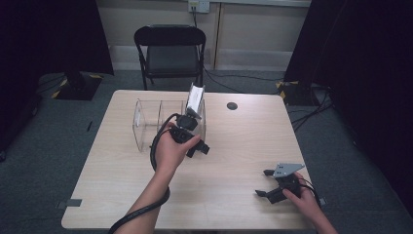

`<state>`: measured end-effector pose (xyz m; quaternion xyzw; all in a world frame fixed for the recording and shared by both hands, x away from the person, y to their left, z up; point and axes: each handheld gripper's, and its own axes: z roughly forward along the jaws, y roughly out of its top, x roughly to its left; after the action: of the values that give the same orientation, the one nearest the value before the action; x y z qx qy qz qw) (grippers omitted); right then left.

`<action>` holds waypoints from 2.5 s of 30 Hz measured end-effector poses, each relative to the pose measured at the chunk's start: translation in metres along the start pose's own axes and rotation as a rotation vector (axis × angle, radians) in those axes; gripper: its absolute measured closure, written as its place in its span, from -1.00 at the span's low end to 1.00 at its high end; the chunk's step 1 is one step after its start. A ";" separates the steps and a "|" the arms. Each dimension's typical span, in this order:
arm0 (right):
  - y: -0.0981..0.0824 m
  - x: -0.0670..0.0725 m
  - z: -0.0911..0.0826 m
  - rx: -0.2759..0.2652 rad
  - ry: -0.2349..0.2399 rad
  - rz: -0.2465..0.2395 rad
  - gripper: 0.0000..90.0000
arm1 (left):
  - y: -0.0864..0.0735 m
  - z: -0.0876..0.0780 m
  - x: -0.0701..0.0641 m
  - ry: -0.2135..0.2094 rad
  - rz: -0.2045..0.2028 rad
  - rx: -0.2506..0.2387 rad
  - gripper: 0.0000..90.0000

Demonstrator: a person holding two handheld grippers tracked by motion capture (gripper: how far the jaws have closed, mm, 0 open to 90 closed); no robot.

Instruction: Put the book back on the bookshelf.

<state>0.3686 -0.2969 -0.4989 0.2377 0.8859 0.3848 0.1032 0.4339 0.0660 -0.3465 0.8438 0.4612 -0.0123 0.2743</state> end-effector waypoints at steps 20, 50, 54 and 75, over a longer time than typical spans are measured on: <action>0.000 0.000 0.000 0.000 0.001 -0.002 -0.72 | -0.005 0.015 -0.005 -0.020 0.013 -0.004 -0.47; 0.000 0.000 0.000 0.001 0.006 -0.005 -0.72 | -0.014 0.042 -0.011 -0.063 0.022 0.013 -0.48; 0.000 0.000 0.000 0.001 0.007 -0.005 -0.72 | -0.014 0.044 -0.012 -0.067 0.028 0.020 -0.48; 0.000 0.000 0.000 0.001 0.008 -0.007 -0.72 | -0.018 0.058 -0.019 -0.088 0.042 0.026 -0.48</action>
<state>0.3683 -0.2968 -0.4989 0.2330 0.8874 0.3848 0.1011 0.4219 0.0314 -0.3988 0.8555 0.4305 -0.0497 0.2834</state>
